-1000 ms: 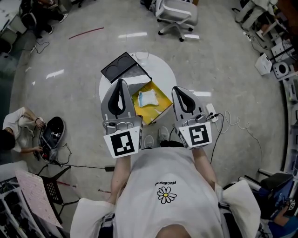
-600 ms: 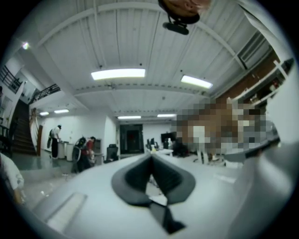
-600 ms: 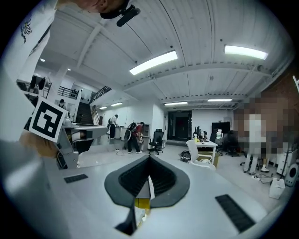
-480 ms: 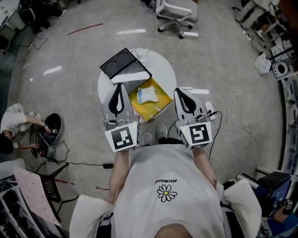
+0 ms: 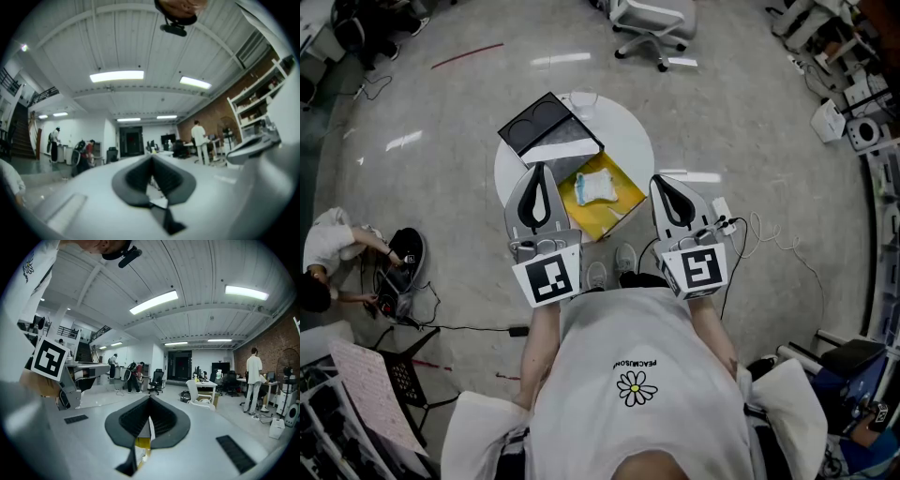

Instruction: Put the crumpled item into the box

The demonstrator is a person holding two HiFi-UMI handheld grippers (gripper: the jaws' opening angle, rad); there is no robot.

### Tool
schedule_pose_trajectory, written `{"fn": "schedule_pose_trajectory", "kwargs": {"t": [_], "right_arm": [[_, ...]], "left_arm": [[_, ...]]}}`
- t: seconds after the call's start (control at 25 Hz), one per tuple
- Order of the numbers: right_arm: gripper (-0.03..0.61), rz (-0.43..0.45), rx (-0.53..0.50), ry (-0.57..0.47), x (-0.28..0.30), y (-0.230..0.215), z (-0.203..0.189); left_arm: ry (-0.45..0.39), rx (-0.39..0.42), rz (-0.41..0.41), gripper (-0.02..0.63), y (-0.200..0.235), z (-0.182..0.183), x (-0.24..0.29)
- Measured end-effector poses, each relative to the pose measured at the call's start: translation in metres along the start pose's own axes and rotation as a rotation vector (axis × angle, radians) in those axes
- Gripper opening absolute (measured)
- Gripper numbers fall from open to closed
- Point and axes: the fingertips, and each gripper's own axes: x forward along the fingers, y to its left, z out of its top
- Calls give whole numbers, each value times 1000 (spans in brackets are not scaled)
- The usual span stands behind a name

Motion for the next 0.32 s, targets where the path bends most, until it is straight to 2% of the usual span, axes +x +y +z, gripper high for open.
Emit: {"fn": "schedule_pose_trajectory", "kwargs": {"t": [0.32], "right_arm": [[0, 4, 7, 16, -7, -1, -9]], "left_arm": [[9, 18, 11, 0, 1, -3, -4]]}}
